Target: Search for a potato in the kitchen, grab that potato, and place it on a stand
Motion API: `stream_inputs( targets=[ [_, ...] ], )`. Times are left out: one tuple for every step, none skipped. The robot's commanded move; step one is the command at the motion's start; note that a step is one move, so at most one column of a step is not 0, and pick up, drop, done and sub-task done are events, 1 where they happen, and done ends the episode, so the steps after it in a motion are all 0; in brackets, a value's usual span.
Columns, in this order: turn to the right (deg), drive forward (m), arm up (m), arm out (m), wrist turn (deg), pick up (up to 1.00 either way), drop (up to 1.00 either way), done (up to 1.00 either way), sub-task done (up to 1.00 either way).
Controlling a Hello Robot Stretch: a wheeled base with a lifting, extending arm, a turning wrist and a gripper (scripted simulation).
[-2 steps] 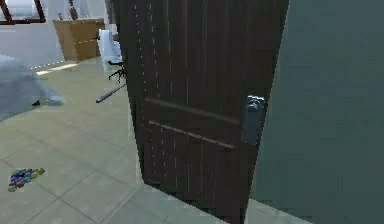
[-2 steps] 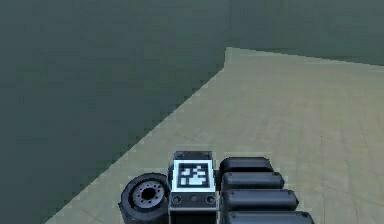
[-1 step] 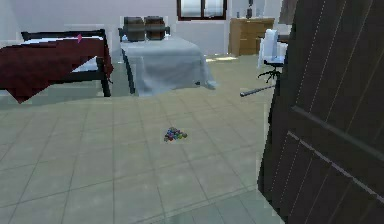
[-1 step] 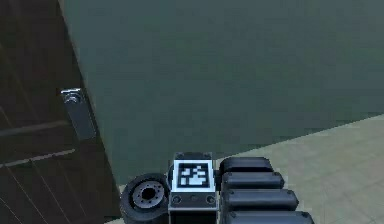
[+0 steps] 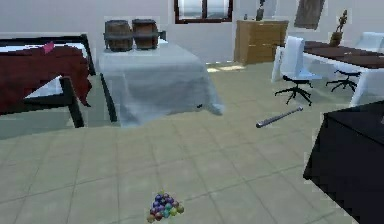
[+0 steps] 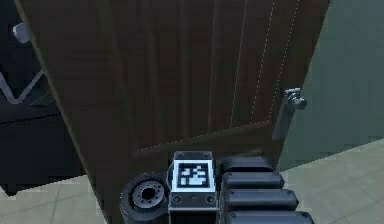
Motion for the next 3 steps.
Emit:
stream_inputs(
  targets=[
    [-9.0,0.00,0.00,0.00,0.0,0.00,0.00,0.00,0.00],
    [0.0,0.20,0.00,0.00,0.0,0.00,0.00,0.00,0.00],
    [36.0,0.00,0.00,0.00,0.0,0.00,0.00,0.00,0.00]
  ],
)
